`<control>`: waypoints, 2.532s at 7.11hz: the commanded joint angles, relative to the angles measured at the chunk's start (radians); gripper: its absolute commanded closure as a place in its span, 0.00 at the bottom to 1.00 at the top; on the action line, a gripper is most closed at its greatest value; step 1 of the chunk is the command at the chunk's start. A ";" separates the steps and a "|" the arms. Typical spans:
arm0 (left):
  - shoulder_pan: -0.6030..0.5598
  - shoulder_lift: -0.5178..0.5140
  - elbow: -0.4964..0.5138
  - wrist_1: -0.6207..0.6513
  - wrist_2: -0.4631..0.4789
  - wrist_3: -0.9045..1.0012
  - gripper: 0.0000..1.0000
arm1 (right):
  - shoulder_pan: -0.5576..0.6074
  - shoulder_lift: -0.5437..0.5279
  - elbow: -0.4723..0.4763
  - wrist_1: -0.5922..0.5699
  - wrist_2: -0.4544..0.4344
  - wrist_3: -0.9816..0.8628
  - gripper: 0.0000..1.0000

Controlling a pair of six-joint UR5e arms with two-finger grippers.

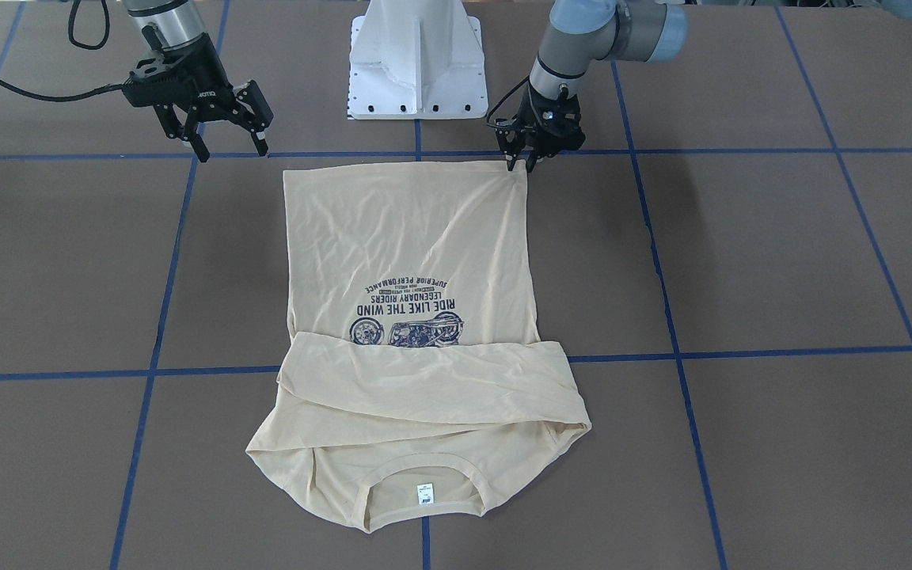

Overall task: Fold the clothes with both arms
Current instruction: 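Grasp the hem corners with the left and right grippers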

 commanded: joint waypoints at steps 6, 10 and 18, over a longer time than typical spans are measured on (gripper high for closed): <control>0.001 0.001 -0.001 0.005 0.000 -0.019 0.69 | 0.000 0.001 -0.001 0.000 -0.001 0.000 0.00; 0.001 0.003 0.001 0.008 0.000 -0.019 0.77 | -0.002 0.001 -0.003 0.000 -0.001 0.000 0.00; 0.001 0.002 -0.034 0.008 -0.003 -0.019 1.00 | -0.218 0.105 -0.174 -0.049 -0.258 0.115 0.06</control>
